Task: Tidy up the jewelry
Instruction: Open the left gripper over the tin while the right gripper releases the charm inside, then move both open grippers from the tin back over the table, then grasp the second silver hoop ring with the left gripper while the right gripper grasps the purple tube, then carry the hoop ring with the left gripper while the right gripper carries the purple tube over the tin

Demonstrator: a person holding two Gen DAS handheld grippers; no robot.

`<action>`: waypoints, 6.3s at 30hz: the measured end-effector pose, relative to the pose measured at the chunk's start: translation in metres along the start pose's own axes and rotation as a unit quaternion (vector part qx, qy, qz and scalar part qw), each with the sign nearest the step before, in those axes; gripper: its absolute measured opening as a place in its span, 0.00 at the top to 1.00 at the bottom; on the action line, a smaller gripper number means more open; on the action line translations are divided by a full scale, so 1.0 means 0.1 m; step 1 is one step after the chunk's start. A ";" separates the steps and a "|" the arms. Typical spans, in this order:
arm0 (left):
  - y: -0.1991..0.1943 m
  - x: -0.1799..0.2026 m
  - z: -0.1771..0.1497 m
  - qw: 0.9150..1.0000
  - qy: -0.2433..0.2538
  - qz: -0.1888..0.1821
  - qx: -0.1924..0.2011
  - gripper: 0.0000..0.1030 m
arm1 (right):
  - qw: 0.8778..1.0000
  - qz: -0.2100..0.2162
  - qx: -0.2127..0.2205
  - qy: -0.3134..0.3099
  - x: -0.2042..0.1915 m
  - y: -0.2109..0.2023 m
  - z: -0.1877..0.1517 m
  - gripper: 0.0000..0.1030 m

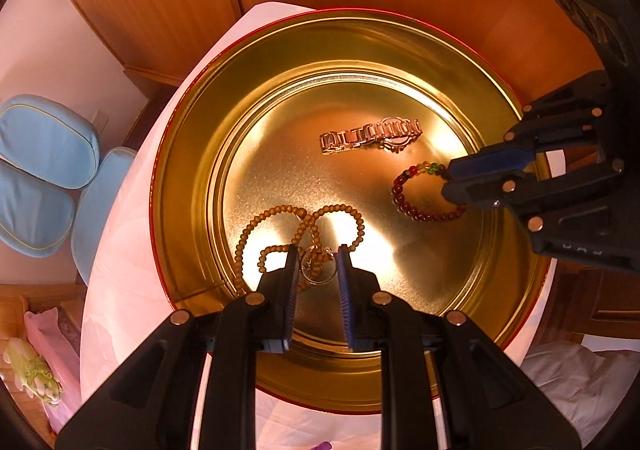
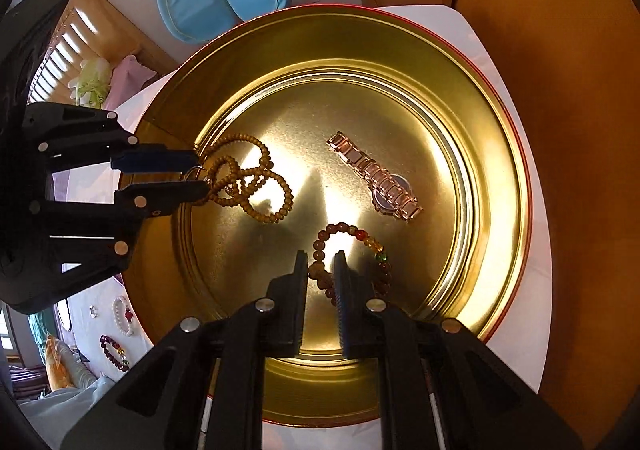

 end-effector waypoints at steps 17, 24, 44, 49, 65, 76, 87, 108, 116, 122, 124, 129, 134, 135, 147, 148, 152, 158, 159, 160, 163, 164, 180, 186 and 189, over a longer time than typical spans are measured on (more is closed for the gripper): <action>-0.17 0.04 0.01 0.996 0.024 0.055 0.068 0.24 | 0.992 -0.079 0.095 0.001 0.03 -0.28 0.13 0.10; -0.19 0.01 -0.01 0.997 0.010 0.048 0.058 0.24 | 0.992 -0.073 0.101 0.005 0.08 -0.29 0.10 0.09; -1.21 -0.28 -0.82 0.982 -0.045 0.006 0.186 0.19 | 0.957 0.019 0.287 0.049 -0.44 -0.87 -0.45 0.09; -1.26 -0.43 -1.23 0.978 -0.082 0.029 0.191 0.19 | 0.952 0.026 0.306 0.008 -0.76 -0.94 -0.49 0.09; -1.38 -0.69 -2.61 0.962 -0.163 0.067 0.209 0.19 | 0.943 0.062 0.300 -0.127 -1.77 -0.74 -0.50 0.09; -1.42 -0.92 -3.11 0.951 -0.215 0.076 0.208 0.19 | 0.945 0.091 0.266 -0.167 -2.23 -0.45 -0.40 0.09; -0.97 -0.86 -3.62 0.955 -0.244 0.046 0.165 0.19 | 0.960 0.077 0.168 -0.212 -2.55 0.30 -0.46 0.09; -0.40 -0.72 -3.93 0.964 -0.205 0.086 0.145 0.19 | 0.961 0.005 0.104 -0.255 -2.60 0.99 -0.48 0.10; -0.31 -0.61 -3.97 0.971 -0.170 0.072 0.149 0.38 | 0.957 -0.017 0.117 -0.266 -2.62 1.01 -0.49 0.26; -0.35 -0.56 -3.98 0.971 -0.170 0.051 0.162 0.79 | 0.942 -0.012 0.124 -0.313 -2.76 0.98 -0.56 0.89; -0.35 -0.60 -3.99 0.969 -0.184 0.037 0.161 0.79 | 0.942 -0.007 0.117 -0.313 -2.77 0.99 -0.56 0.89; -0.45 -0.67 -3.98 0.962 -0.208 0.038 0.175 0.79 | 0.951 0.003 0.127 -0.283 -2.71 0.87 -0.52 0.89; -0.56 -0.69 -3.86 0.959 -0.208 0.048 0.189 0.79 | 0.949 0.016 0.157 -0.271 -2.73 0.60 -0.51 0.89; -0.58 -0.68 -3.83 0.958 -0.206 0.052 0.192 0.79 | 0.949 0.017 0.164 -0.268 -2.72 0.54 -0.52 0.89; -0.93 -0.62 -3.41 0.940 -0.225 0.062 0.251 0.79 | 0.945 0.038 0.265 -0.188 -2.30 -0.38 -0.62 0.89; -0.97 -0.61 -3.36 0.939 -0.222 0.064 0.257 0.79 | 0.944 0.038 0.274 -0.178 -2.24 -0.45 -0.63 0.89; -1.10 -0.54 -3.15 0.938 -0.207 0.067 0.269 0.79 | 0.940 0.034 0.307 -0.143 -2.00 -0.72 -0.67 0.89; -1.25 -0.40 -2.87 0.934 -0.199 0.058 0.290 0.79 | 0.933 0.017 0.344 -0.104 -1.62 -1.03 -0.82 0.89; -1.26 -0.36 -2.82 0.936 -0.192 0.059 0.290 0.79 | 0.932 0.013 0.348 -0.098 -1.56 -1.07 -0.84 0.89; -1.28 -0.32 -2.76 0.937 -0.184 0.063 0.291 0.79 | 0.931 0.011 0.352 -0.093 -1.50 -1.10 -0.86 0.89; -1.36 -0.23 -2.60 0.936 -0.167 0.063 0.303 0.79 | 0.929 -0.003 0.363 -0.079 -1.32 -1.23 -0.95 0.89; -1.39 -0.20 -2.55 0.935 -0.162 0.063 0.308 0.79 | 0.927 -0.008 0.366 -0.075 -1.27 -1.27 -0.97 0.89; -1.40 -0.19 -1.29 0.951 -0.115 -0.004 0.288 0.79 | 0.937 -0.053 0.344 -0.004 -0.42 -1.43 -0.80 0.89; -1.19 -0.19 -0.68 0.970 -0.080 -0.037 0.229 0.79 | 0.969 -0.017 0.248 0.008 -0.20 -1.15 -0.34 0.89; -0.97 -0.19 -0.41 0.982 -0.057 -0.039 0.176 0.79 | 0.985 -0.006 0.172 0.001 -0.16 -0.87 -0.09 0.89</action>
Point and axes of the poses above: each gripper's, at about its wrist camera, not at the fingertips, and y roughly the way its jaws point, x to its right, z to its top, the point moved 3 cm from there along y, roughly the way its jaws point, and after that the axes turned 8 degrees about -y, right-handed, at the moved point
